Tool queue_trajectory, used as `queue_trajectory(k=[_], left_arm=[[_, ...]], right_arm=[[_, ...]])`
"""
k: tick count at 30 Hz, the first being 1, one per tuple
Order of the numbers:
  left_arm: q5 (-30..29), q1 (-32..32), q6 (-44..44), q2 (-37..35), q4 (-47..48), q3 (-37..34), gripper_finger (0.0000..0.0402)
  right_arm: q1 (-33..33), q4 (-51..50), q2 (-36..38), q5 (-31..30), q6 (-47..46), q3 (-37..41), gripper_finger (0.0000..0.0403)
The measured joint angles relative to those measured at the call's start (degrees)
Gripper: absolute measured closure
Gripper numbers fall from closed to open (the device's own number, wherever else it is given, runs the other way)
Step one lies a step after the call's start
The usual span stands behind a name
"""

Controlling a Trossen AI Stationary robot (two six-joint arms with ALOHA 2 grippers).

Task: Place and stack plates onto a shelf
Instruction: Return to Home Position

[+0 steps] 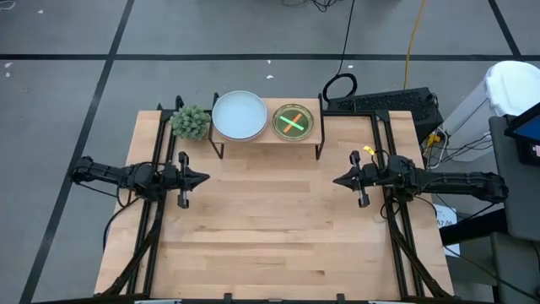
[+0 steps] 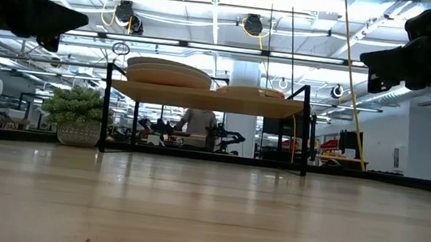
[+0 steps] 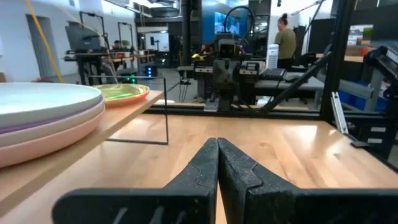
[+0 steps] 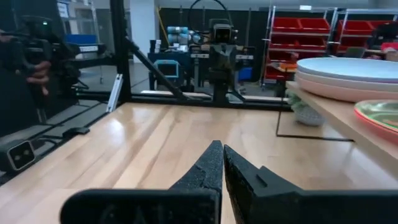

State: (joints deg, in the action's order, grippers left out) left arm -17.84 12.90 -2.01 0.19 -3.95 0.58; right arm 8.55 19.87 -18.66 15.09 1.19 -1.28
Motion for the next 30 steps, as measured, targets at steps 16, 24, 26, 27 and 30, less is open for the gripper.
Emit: queue_trajectory(k=[16, 24, 26, 27, 30], left_arm=[[-2.15, -3.00, 2.02, 0.07, 0.55, 0.07, 0.0394], [-2.63, -3.99, 1.76, 0.07, 0.59, 0.07, 0.0394], [-2.63, -3.99, 1.96, 0.07, 0.61, 0.07, 0.0394], [-2.63, -3.99, 1.98, 0.07, 0.61, 0.07, 0.0394], [-2.63, -3.99, 2.16, 0.07, 0.63, 0.07, 0.0394]], right_arm=[[4.49, -6.86, 10.82, -12.04, 1.53, 0.00, 0.0403], [3.70, -16.39, 16.76, -8.99, 2.32, 0.02, 0.0403], [3.72, -16.29, 18.20, -8.39, 2.13, 0.02, 0.0403], [3.72, -16.73, 18.62, -6.85, 1.57, 0.02, 0.0403], [3.52, -17.48, 18.21, -3.22, -0.82, 0.02, 0.0403]])
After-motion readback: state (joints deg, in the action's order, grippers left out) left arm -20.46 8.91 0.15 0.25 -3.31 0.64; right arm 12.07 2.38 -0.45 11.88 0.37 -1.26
